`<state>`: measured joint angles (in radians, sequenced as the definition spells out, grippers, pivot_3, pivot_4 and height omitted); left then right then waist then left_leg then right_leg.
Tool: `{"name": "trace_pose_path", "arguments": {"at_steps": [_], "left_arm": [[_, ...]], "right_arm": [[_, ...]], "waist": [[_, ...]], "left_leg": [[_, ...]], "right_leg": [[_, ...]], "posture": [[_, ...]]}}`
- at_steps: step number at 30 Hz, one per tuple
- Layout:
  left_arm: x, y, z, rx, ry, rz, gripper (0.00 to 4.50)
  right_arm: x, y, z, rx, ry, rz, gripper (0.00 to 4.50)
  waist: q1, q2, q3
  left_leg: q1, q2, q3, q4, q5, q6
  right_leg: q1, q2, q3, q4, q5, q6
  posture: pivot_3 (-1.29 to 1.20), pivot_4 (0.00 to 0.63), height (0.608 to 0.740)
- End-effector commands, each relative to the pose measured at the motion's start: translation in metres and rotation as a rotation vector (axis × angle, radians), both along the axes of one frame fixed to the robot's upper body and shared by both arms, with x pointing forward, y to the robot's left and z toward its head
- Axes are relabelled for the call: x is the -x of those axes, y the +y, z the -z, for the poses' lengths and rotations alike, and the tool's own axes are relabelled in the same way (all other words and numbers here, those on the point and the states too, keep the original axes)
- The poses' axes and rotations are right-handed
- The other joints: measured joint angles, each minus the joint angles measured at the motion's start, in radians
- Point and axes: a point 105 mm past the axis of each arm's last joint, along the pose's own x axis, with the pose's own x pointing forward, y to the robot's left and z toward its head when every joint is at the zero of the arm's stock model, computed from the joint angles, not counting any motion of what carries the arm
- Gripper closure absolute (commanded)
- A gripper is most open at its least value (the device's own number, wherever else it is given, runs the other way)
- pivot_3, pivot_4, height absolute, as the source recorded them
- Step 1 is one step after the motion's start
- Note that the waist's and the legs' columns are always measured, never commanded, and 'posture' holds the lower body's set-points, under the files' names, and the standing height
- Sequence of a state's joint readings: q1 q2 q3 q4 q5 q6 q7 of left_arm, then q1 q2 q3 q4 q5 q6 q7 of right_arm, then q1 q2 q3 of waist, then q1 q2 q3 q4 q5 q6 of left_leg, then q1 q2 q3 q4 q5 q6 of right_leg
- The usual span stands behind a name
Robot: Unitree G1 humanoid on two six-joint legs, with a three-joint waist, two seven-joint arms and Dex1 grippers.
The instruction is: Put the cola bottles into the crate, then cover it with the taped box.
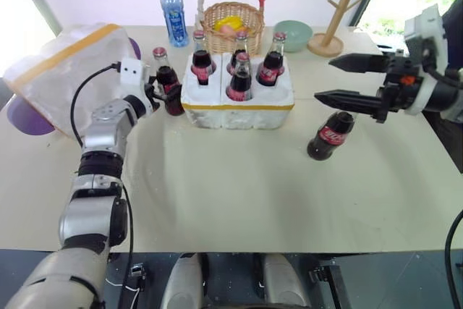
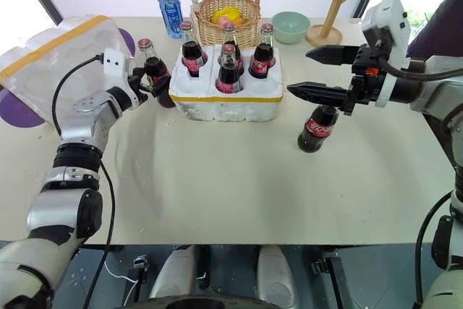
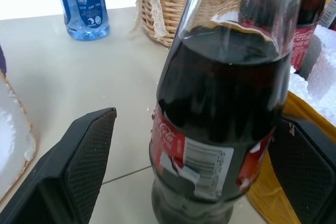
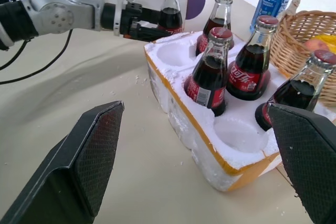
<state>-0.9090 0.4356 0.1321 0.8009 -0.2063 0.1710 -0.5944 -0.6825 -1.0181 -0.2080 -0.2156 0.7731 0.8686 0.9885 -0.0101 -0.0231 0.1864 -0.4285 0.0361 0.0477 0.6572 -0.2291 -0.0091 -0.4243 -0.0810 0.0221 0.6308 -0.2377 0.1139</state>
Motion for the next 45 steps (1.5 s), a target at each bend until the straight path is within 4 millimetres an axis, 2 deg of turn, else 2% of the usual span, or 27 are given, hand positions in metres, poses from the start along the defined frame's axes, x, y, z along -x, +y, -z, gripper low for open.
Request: {"name": "trace_pose_path", "arguments": {"at_steps": [1, 2, 4, 7, 10, 13, 15, 18, 20, 23, 30, 34, 38, 43, 45], "left_arm": [[-0.003, -0.004, -0.012, -0.026, -0.044, 0.032, 0.02], [-0.003, -0.004, -0.011, -0.027, -0.045, 0.035, 0.02], [-0.002, 0.000, -0.011, -0.027, -0.048, 0.032, 0.54], [0.002, 0.014, -0.015, -0.034, -0.059, 0.008, 1.74], [0.013, 0.031, -0.031, -0.024, -0.093, 0.006, 1.74], [0.031, 0.037, -0.056, 0.058, -0.122, 0.069, 1.74], [0.057, 0.026, -0.082, 0.136, -0.156, 0.231, 1.74], [0.090, 0.007, -0.110, 0.191, -0.196, 0.435, 1.74], [0.098, -0.003, -0.124, 0.208, -0.221, 0.486, 1.74], [0.087, -0.022, -0.133, 0.215, -0.241, 0.480, 1.74], [0.041, -0.049, -0.111, 0.184, -0.187, 0.430, 1.74], [0.033, -0.065, -0.096, 0.160, -0.145, 0.476, 1.74], [0.029, -0.070, -0.083, 0.117, -0.115, 0.484, 1.74], [0.024, -0.068, -0.047, -0.091, -0.069, 0.441, 1.74], [0.024, -0.071, -0.041, -0.105, -0.062, 0.441, 0.65]], "right_arm": [[0.009, 0.003, -0.010, 0.010, -0.057, -0.031, 0.00], [0.009, 0.003, -0.010, 0.015, -0.056, -0.033, 0.00], [0.011, 0.004, -0.009, 0.022, -0.050, -0.042, 0.00], [0.015, 0.004, -0.010, 0.020, -0.031, -0.062, 0.00], [0.017, 0.005, -0.011, 0.031, -0.050, -0.063, 0.00], [0.017, 0.005, -0.010, 0.029, -0.046, -0.061, 0.00], [0.018, 0.005, -0.008, 0.029, -0.042, -0.062, 0.00], [0.018, 0.005, -0.006, 0.029, -0.040, -0.061, 0.00], [0.017, 0.006, -0.006, 0.027, -0.041, -0.059, 0.00], [0.015, 0.006, -0.007, 0.018, -0.047, -0.050, 0.00], [0.016, 0.005, -0.006, 0.013, -0.049, -0.037, 0.00], [0.016, 0.002, -0.005, 0.004, -0.044, -0.012, 0.00], [0.016, 0.001, -0.001, -0.002, -0.036, 0.006, 0.00], [0.015, -0.002, 0.003, -0.001, -0.030, 0.028, 0.00], [0.014, -0.003, 0.005, 0.003, -0.031, 0.035, 0.00]], "waist": [[0.000, 0.000, 0.000], [0.000, 0.000, 0.000], [0.000, 0.000, 0.000], [0.000, 0.000, 0.000], [-0.010, 0.000, 0.000], [-0.011, -0.001, 0.001], [-0.006, -0.002, 0.001], [0.004, -0.002, 0.001], [0.013, -0.002, 0.001], [0.024, -0.002, 0.001], [0.021, -0.002, 0.001], [0.018, -0.002, 0.002], [0.018, -0.002, 0.002], [0.021, -0.002, 0.002], [0.021, -0.002, 0.002]], "left_leg": [[0.000, 0.000, 0.000, 0.000, 0.000, 0.000], [0.000, 0.000, 0.000, 0.000, 0.000, 0.000], [0.000, 0.000, 0.000, 0.000, 0.000, 0.000], [0.000, 0.000, 0.000, 0.000, 0.000, 0.000], [0.000, 0.001, 0.000, -0.001, 0.000, 0.000], [0.000, 0.001, 0.001, -0.004, 0.000, 0.000], [-0.001, 0.002, 0.000, -0.006, 0.000, 0.000], [-0.007, 0.002, -0.001, -0.005, 0.000, 0.000], [-0.013, 0.001, -0.002, 0.000, 0.000, 0.000], [-0.013, 0.000, -0.003, 0.007, 0.000, 0.000], [-0.012, -0.001, -0.003, 0.009, 0.000, 0.000], [-0.015, -0.001, -0.003, 0.008, -0.001, 0.001], [-0.015, -0.001, -0.003, 0.007, -0.001, 0.003], [-0.015, -0.001, -0.003, 0.008, -0.001, 0.002], [-0.015, -0.001, -0.003, 0.008, -0.001, 0.002]], "right_leg": [[0.000, 0.000, 0.000, 0.000, 0.000, 0.000], [0.000, 0.000, 0.000, 0.000, 0.000, 0.000], [0.000, 0.000, 0.000, 0.000, 0.000, 0.000], [0.000, 0.000, 0.000, 0.000, 0.000, 0.000], [-0.001, 0.000, 0.000, 0.000, 0.000, 0.001], [-0.004, 0.001, 0.000, 0.001, 0.000, 0.000], [-0.005, 0.001, 0.000, 0.001, 0.000, 0.000], [-0.008, 0.001, -0.001, 0.000, 0.000, 0.000], [-0.010, 0.000, -0.003, 0.000, 0.000, 0.001], [-0.008, -0.001, -0.003, 0.000, 0.001, 0.002], [-0.005, 0.000, -0.002, -0.001, 0.002, 0.002], [-0.009, 0.000, -0.002, 0.000, 0.003, 0.004], [-0.010, 0.000, -0.002, -0.001, 0.002, 0.004], [-0.009, 0.000, -0.002, 0.000, 0.003, 0.004], [-0.009, -0.001, -0.002, -0.001, 0.003, 0.004]], "posture": [[0.00, 0.150, 0.740], [0.00, 0.150, 0.740], [0.00, 0.150, 0.740], [0.00, 0.150, 0.740], [0.00, 0.150, 0.740], [0.00, 0.150, 0.740], [0.00, 0.150, 0.740], [0.00, 0.150, 0.740], [0.00, 0.150, 0.740], [0.00, 0.150, 0.740], [0.00, 0.150, 0.740], [0.00, 0.150, 0.740], [0.00, 0.150, 0.740], [0.00, 0.150, 0.740], [0.00, 0.150, 0.740]]}}
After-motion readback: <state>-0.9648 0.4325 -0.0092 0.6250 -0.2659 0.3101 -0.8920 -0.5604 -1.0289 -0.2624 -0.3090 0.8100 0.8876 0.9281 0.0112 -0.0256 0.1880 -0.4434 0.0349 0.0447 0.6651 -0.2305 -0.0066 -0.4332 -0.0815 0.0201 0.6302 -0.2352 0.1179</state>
